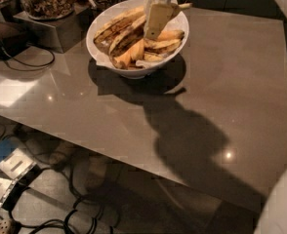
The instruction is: Pick banana from white bowl
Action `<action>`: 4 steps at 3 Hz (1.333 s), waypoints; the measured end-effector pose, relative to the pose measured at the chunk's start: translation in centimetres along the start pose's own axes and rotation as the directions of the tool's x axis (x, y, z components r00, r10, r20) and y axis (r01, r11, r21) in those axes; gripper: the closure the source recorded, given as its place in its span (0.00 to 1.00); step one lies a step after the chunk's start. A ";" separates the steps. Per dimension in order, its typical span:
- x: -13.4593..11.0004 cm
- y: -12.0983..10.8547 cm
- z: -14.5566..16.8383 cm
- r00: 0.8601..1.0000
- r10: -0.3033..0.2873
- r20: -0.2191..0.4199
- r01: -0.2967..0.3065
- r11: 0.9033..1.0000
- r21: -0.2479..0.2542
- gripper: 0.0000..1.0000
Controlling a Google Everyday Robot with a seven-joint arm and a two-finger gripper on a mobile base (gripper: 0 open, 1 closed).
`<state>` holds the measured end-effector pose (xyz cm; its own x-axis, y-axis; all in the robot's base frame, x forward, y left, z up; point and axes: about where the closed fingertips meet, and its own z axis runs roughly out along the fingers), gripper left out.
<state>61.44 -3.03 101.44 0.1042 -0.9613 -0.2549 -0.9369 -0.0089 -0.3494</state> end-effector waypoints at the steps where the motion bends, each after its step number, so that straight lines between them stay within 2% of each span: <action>1: 0.1 3.2 -2.0 0.999 0.007 0.046 -0.007 1.000 -0.016 1.00; 2: 1.1 6.7 -3.9 0.994 0.051 0.094 -0.050 0.999 -0.021 1.00; 3: 2.4 9.8 -6.0 0.990 0.098 0.106 -0.097 0.995 -0.011 1.00; 4: 2.7 10.0 -6.1 0.989 0.102 0.104 -0.102 0.995 -0.011 1.00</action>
Offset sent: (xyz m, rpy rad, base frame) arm -0.1260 -0.0488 0.0119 0.1726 0.0606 -0.0451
